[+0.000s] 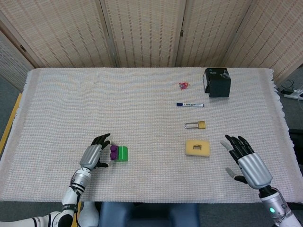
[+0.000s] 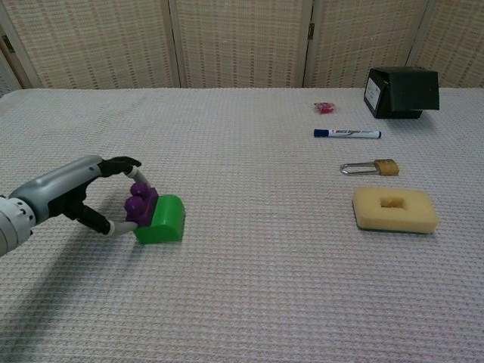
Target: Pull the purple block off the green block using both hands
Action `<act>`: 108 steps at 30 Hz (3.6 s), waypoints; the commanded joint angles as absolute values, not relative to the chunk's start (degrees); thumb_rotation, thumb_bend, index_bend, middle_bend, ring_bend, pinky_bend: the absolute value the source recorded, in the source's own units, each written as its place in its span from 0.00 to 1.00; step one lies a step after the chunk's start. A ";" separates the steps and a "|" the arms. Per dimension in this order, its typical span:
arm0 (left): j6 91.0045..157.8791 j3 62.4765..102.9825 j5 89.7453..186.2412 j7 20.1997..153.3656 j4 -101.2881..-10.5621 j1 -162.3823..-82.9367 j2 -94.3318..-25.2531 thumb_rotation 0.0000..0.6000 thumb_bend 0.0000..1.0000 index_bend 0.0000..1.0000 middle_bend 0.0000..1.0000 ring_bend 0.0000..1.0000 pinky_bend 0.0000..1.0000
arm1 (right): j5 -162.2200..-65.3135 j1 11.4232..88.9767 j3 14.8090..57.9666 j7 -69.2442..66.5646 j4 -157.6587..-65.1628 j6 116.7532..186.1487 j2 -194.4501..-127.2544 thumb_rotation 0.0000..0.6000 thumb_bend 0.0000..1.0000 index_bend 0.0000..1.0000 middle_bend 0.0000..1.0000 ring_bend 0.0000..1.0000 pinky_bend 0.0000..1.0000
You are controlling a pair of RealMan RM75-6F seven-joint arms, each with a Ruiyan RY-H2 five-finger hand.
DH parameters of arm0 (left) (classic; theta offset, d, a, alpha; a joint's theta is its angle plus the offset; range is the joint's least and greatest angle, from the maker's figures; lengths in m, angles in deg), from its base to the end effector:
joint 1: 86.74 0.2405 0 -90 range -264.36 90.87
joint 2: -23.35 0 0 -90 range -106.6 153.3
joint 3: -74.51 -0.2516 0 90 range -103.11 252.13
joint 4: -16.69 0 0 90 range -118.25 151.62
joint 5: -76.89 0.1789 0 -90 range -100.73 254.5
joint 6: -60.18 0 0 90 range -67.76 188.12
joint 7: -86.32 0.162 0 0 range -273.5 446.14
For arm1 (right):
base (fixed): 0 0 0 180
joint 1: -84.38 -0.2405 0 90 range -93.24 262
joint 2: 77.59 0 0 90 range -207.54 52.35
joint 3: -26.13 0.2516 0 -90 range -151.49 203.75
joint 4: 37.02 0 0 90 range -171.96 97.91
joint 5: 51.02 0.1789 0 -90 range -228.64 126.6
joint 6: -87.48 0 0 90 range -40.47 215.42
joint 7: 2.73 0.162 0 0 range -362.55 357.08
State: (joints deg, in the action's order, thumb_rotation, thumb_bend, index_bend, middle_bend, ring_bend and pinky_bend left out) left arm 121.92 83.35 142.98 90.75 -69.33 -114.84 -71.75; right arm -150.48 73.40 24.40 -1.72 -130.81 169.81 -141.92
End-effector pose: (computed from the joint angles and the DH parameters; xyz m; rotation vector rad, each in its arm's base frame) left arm -0.1906 0.2916 -0.0156 -1.5476 -1.4175 -1.0804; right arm -0.2449 -0.2027 0.1494 1.7128 -0.8543 1.0475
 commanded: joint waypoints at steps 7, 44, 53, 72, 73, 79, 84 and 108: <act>130.12 82.49 149.63 85.29 -66.06 -111.60 -73.93 1.00 0.55 0.83 0.31 0.08 0.05 | -150.15 73.38 24.46 -1.67 -130.83 169.82 -142.03 1.00 0.37 0.00 0.00 0.00 0.00; 133.81 86.54 142.07 99.35 -94.73 -110.35 -70.91 1.00 0.56 0.84 0.33 0.09 0.00 | -148.71 47.27 27.56 58.27 -103.20 153.54 -172.28 1.00 0.34 0.00 0.00 0.00 0.00; 134.44 84.76 143.09 100.74 -96.50 -110.40 -71.45 1.00 0.56 0.84 0.33 0.09 0.00 | -146.60 45.28 28.47 59.23 -104.61 152.26 -175.54 1.00 0.34 0.00 0.00 0.00 0.00; 134.67 84.74 146.34 96.47 -93.40 -111.11 -75.69 1.00 0.56 0.84 0.33 0.07 0.00 | -144.08 43.75 27.99 67.28 -103.10 150.39 -181.07 1.00 0.34 0.00 0.00 0.00 0.00; 134.47 84.71 146.35 96.03 -93.15 -111.17 -76.05 1.00 0.56 0.84 0.33 0.07 0.00 | -143.99 43.85 27.95 67.89 -102.52 150.65 -181.74 1.00 0.34 0.00 0.00 0.00 0.00; 133.93 84.45 146.54 94.93 -92.08 -111.44 -77.82 1.00 0.55 0.84 0.33 0.06 0.00 | -144.30 43.51 27.49 72.68 -100.13 151.05 -184.50 1.00 0.34 0.00 0.00 0.00 0.00; 133.46 83.69 147.01 94.71 -91.60 -111.47 -78.33 1.00 0.56 0.84 0.33 0.06 0.00 | -144.37 43.52 27.62 75.04 -99.09 152.19 -186.90 1.00 0.34 0.00 0.00 0.00 0.00; 134.28 84.41 151.72 89.88 -89.90 -111.14 -78.37 1.00 0.55 0.84 0.34 0.07 0.00 | -143.02 45.82 28.30 70.43 -98.56 155.62 -188.88 1.00 0.34 0.99 0.43 0.41 0.04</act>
State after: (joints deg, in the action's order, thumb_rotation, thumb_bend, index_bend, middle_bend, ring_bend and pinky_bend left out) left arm 134.35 84.09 151.59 90.28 -90.09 -110.98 -78.21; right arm -142.99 45.73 28.39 70.54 -98.66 155.55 -188.89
